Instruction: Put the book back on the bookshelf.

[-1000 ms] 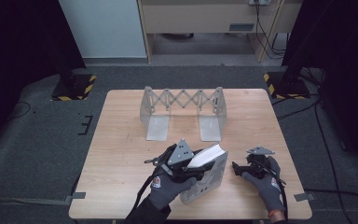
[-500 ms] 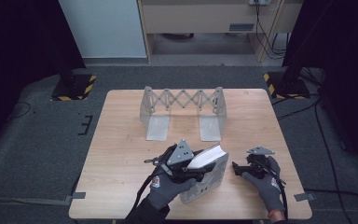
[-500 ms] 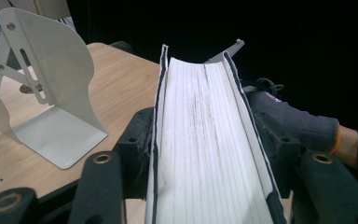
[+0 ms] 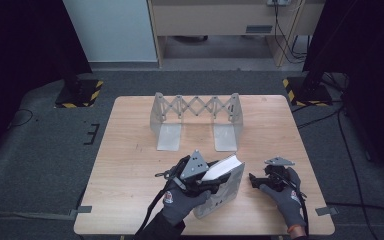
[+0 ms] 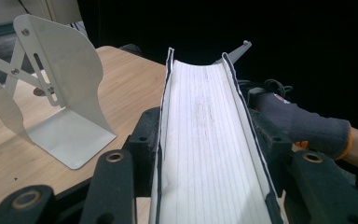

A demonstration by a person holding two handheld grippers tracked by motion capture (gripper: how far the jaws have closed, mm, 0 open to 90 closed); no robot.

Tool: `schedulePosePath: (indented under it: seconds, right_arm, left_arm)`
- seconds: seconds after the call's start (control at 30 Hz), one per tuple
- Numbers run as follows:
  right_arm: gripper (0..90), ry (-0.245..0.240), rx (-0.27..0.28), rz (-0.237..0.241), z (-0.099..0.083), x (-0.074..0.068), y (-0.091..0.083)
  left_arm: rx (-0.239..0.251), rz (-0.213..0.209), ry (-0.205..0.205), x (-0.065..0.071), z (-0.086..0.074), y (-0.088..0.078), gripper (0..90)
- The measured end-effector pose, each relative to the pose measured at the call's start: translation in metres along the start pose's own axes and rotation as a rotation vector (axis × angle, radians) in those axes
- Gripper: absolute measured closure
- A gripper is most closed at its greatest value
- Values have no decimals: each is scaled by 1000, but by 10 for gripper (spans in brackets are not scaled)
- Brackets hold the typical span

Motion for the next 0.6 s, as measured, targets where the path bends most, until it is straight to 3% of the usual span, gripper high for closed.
schedulePosePath:
  seconds: [0.1, 0.27, 0.6]
  right_arm:
    - [17, 0, 0, 0, 0, 0, 0]
    - [17, 1, 0, 0, 0, 0, 0]
    - [17, 4, -2, 0, 0, 0, 0]
  left_arm:
    - [9, -4, -42, -4, 0, -5, 518]
    - [15, 7, -47, -6, 1, -15, 520]
    - [49, 115, -78, -33, 7, -58, 519]
Point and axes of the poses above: each handheld gripper's, and its own axes: y roughly forward along the jaws, z roughly out of its top, x roughly to its right, the point moved 7 cm from there along y, roughly forward along the jaws, and after that the axes turned 13 degrees about -z, right-handed, at the moved point
